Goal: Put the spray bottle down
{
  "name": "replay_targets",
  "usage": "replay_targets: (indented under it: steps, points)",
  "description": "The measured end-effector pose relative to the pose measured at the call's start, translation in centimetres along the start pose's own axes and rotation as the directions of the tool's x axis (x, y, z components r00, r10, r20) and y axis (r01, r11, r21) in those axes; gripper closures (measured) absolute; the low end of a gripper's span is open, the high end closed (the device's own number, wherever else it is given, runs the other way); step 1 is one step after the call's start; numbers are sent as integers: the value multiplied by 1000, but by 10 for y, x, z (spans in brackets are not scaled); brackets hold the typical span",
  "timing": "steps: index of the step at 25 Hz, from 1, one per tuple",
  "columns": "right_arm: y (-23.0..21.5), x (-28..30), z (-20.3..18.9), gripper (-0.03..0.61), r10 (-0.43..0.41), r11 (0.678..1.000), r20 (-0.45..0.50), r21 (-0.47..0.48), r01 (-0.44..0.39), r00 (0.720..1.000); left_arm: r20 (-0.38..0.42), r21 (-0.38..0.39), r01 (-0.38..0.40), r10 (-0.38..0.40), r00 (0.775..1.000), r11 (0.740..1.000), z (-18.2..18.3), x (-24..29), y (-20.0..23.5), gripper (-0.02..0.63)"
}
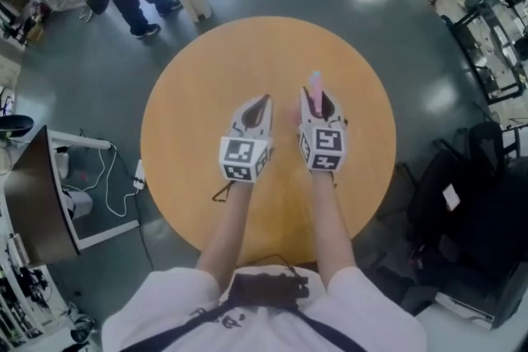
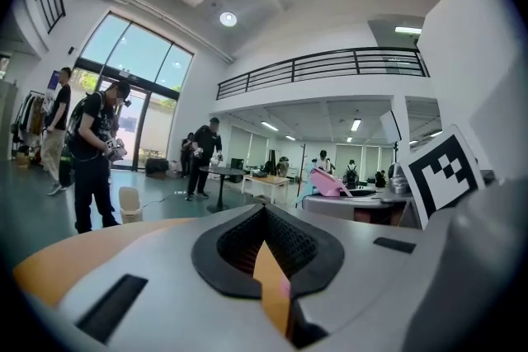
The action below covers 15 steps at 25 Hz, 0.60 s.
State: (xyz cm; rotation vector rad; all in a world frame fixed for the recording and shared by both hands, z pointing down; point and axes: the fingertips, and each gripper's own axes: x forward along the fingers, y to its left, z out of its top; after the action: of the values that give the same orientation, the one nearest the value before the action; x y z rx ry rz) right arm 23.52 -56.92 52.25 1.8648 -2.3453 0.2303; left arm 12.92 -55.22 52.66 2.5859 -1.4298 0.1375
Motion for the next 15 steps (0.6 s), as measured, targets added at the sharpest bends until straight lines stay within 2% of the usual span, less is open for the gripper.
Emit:
replay_targets:
  steps: [6,11,15]
  points:
    - [-9,11,-41,434,13,1000,-57,18,-12,998,-52,-18,-11,10,999,1000,-31,6,-7,601]
    - [-4,4,-74,433,32,999,-65,27,-30,997,-87,-24,-36,34,996,999,-72,-5,-9,601]
    - [-3,9,-86,432,32,999,-79,12,-31,996,-94,-40,-45,41,995,998,-75,-2,-6,601]
